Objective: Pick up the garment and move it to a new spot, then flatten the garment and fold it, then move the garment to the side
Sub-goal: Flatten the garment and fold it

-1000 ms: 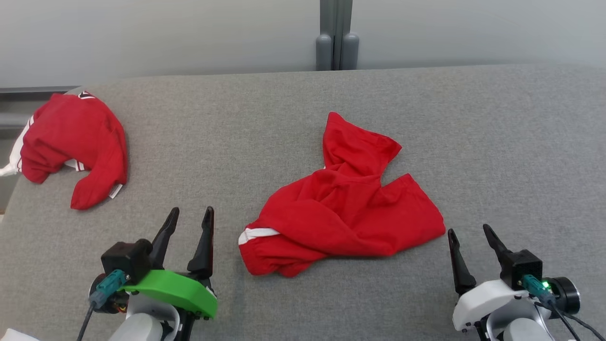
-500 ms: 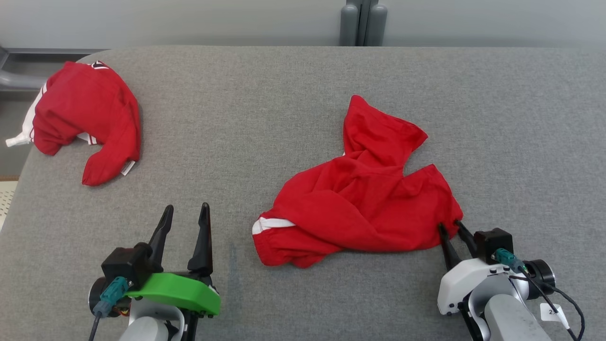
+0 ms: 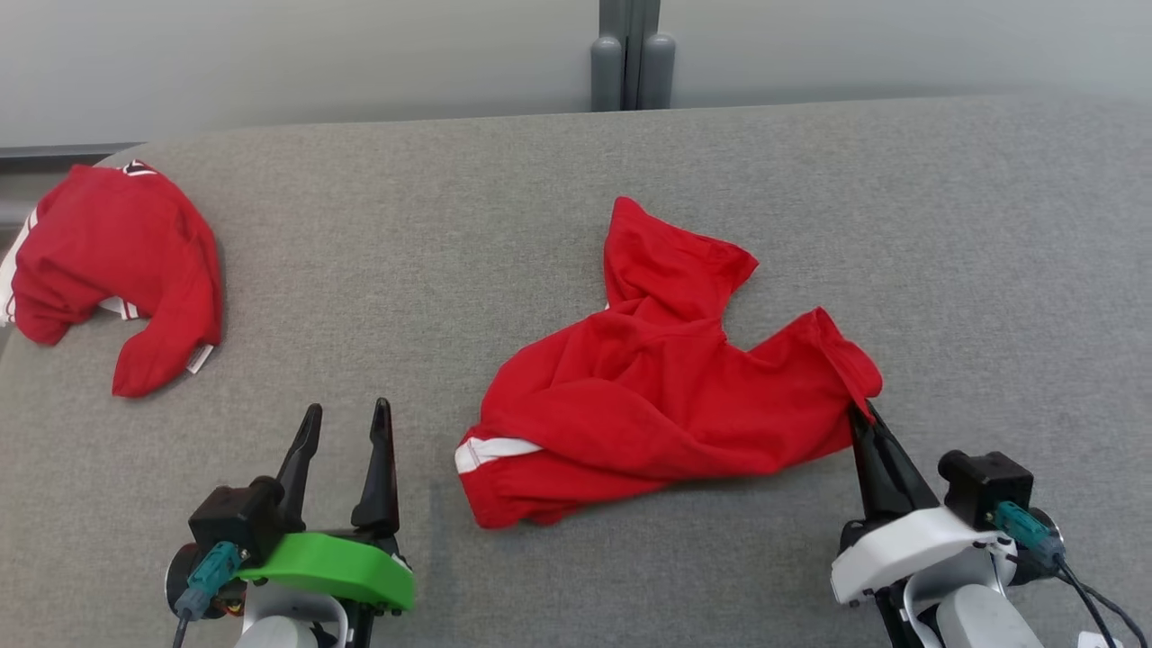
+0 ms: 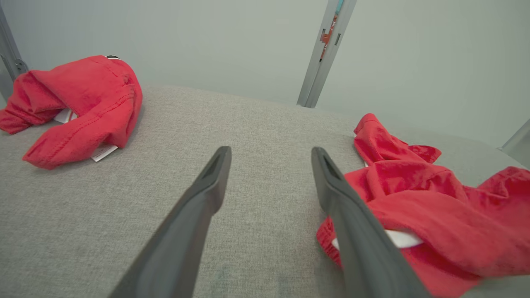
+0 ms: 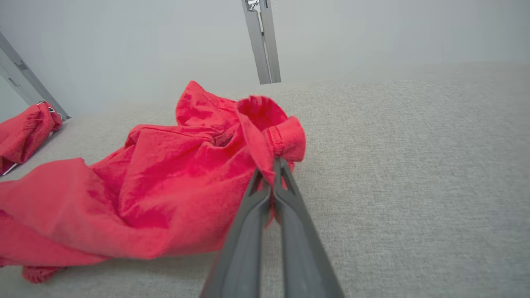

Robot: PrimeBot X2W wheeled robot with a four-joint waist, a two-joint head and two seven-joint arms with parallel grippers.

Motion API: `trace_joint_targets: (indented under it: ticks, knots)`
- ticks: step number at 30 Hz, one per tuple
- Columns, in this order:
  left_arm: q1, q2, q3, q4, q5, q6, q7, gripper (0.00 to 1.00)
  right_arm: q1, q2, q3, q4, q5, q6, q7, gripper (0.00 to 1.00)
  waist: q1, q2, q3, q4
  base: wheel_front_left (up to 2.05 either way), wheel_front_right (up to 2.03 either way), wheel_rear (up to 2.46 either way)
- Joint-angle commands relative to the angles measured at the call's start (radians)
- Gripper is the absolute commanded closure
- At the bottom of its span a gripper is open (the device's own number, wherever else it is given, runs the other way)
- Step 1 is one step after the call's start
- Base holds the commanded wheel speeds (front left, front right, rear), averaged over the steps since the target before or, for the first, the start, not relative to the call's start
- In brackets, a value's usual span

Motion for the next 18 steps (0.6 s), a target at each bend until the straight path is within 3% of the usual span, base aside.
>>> trace_joint_targets:
  ticks: [1,10,18]
  knots:
    - [0.014,-0.005,0.009,0.003,0.007,-0.007,-0.001,0.0,0.031,-0.003,-0.004,-0.027,0.02,0.0,-0.003,1.0,0.0,0.0,-0.016,-0.028,0.0,0.0,0.0]
    - [0.001,-0.034,0.036,0.008,0.045,-0.035,-0.001,0.0,0.074,-0.003,-0.074,-0.133,0.149,0.0,0.065,1.0,0.0,0.0,-0.007,-0.03,0.0,0.0,0.0]
    - [-0.036,-0.061,0.042,0.011,0.072,-0.064,0.0,0.0,-0.154,-0.003,-0.131,0.04,0.116,0.0,0.109,1.0,0.0,0.0,0.047,0.055,0.0,0.0,0.0]
